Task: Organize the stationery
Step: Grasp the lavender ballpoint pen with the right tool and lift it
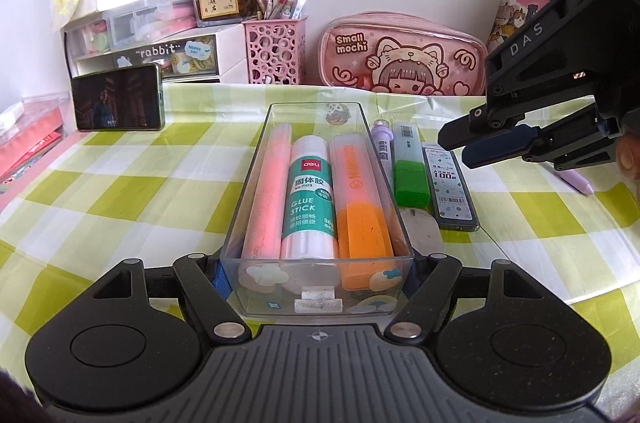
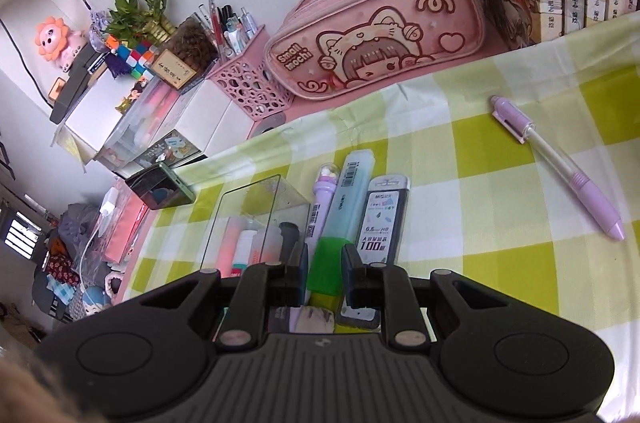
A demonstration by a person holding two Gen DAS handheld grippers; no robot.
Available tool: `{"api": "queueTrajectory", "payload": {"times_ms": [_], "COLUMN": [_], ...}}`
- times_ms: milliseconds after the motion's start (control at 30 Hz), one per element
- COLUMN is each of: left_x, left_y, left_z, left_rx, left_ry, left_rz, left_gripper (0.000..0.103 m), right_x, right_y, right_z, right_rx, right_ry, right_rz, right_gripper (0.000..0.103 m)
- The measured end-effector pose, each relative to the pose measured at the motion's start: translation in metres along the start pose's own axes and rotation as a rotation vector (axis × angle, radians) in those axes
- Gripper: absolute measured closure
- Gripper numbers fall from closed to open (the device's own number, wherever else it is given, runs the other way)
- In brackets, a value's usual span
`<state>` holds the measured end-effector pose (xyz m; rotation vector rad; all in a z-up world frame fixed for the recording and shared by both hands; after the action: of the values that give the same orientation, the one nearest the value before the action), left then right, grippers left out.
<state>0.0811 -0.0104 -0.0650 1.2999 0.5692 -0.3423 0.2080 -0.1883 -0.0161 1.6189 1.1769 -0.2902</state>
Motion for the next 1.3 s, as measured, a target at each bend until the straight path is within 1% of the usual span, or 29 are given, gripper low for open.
{"api": "queueTrajectory", "payload": {"times_ms": [167,267,367,467,567,633,700,733,900,1000,1067,1167,1200,1300], "left_x": [-0.002,-0.003,-0.003,-0.005,-0.007,-0.007,-0.007,-0.007,-0.008,-0.008,-0.008,-0.008,-0.008,-0.008], "left_y": [0.001,-0.001,-0.001,-0.002,-0.004,-0.004,-0.005,-0.005,-0.006,-0.007,-0.007,-0.007,-0.007,-0.007], "left_z": [-0.007,-0.007,-0.007,-0.006,-0.007,-0.008,-0.009,-0.009,-0.009,-0.009,-0.009,-0.009,-0.009,-0.009], "left_rx": [-0.010,-0.008,-0.010,-0.010,-0.005,-0.005,-0.006,-0.007,-0.004,-0.003,-0.002,-0.004,-0.005,-0.005], "left_ry": [0.008,0.008,0.011,0.024,0.022,0.015,0.013,0.013,0.012,0.010,0.011,0.010,0.010,0.008], "left_rz": [-0.001,-0.001,-0.001,0.004,0.012,0.010,0.013,0.016,0.026,0.027,0.028,0.027,0.027,0.029], "left_gripper": [0.030,0.030,0.030,0.030,0.030,0.030,0.030,0.030,0.030,0.030,0.030,0.030,0.030,0.030], "right_x": [0.001,-0.003,-0.013,-0.017,-0.021,-0.025,-0.025,-0.024,-0.015,0.005,0.016,0.020,0.018,0.014], "right_y": [-0.001,0.002,0.008,0.013,0.018,0.022,0.027,0.028,0.036,0.037,0.034,0.029,0.029,0.027], "right_z": [0.011,0.023,0.039,0.044,0.049,0.057,0.064,0.065,0.059,0.058,0.057,0.052,0.051,0.048], "right_rx": [-0.001,0.024,0.061,0.036,0.005,0.005,-0.022,-0.041,-0.150,-0.211,-0.266,-0.300,-0.283,-0.209], "right_ry": [-0.037,-0.067,-0.095,-0.139,-0.199,-0.264,-0.352,-0.372,-0.400,-0.440,-0.491,-0.492,-0.472,-0.397], "right_rz": [-0.003,0.017,0.057,0.057,0.063,0.076,0.058,0.048,0.020,-0.059,-0.099,-0.107,-0.107,-0.087], "right_gripper": [0.070,0.070,0.070,0.070,0.070,0.070,0.070,0.070,0.070,0.069,0.069,0.071,0.074,0.075]}}
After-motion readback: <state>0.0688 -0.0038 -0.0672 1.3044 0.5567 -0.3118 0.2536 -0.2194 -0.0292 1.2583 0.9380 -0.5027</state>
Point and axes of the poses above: each gripper's, at about its wrist camera, not at the fingertips, and x roughly the way its jaws point, z to its right, y to its top, the point moved 1 cm from there along x, roughly the way its jaws point, and after that the axes turned 13 degrees about -x, right-handed, at the moved point
